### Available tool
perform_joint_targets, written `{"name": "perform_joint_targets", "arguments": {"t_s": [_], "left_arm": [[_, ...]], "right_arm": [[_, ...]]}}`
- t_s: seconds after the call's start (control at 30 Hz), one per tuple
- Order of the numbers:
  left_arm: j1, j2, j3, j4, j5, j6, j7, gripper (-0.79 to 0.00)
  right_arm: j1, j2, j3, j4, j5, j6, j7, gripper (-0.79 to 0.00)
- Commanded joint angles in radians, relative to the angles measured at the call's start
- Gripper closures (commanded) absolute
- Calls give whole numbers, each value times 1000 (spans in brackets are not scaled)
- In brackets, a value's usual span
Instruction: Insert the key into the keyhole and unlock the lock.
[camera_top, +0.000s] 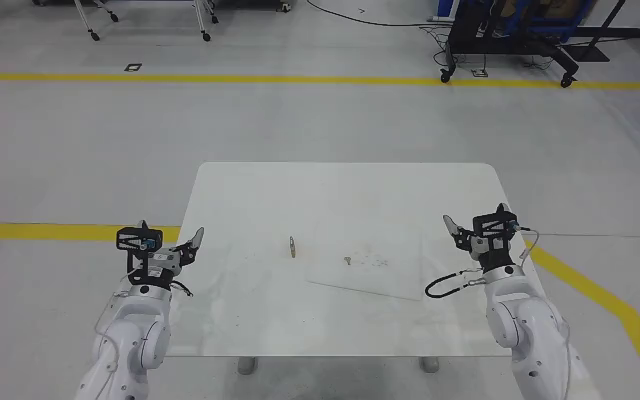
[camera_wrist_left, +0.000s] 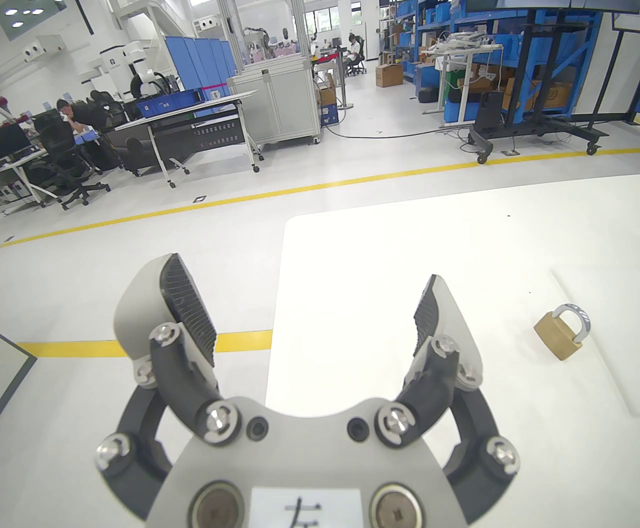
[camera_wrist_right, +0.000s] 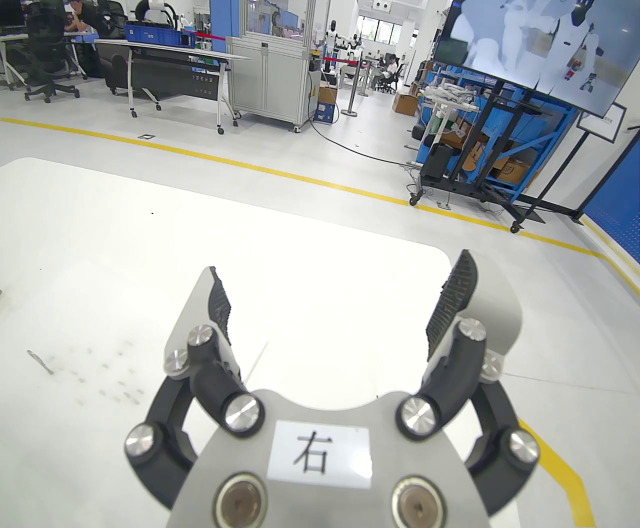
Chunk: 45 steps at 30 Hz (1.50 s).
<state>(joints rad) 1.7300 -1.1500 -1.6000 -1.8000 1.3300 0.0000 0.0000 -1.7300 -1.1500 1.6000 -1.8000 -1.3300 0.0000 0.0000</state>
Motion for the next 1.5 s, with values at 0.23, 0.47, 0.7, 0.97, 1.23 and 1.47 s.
{"name": "perform_joint_targets", "arguments": {"t_s": [0.23, 0.47, 0.7, 0.97, 1.23, 1.47], "left_arm": [[0, 0, 0, 0, 0, 0, 0, -784], [0, 0, 0, 0, 0, 0, 0, -785], [0, 0, 0, 0, 0, 0, 0, -785], [0, 0, 0, 0, 0, 0, 0, -785], [0, 0, 0, 0, 0, 0, 0, -785], [0, 0, 0, 0, 0, 0, 0, -785]], "right_arm": [[0, 0, 0, 0, 0, 0, 0, -785], [72, -3, -70, 34, -34, -79, 75, -785], [229, -6, -202, 159, -31, -350, 159, -785], [388, -4, -308, 355, -3, -718, 205, -785], [487, -6, -391, 500, 9, -957, 143, -785], [581, -18, -487, 632, -21, -1010, 70, -391]]}}
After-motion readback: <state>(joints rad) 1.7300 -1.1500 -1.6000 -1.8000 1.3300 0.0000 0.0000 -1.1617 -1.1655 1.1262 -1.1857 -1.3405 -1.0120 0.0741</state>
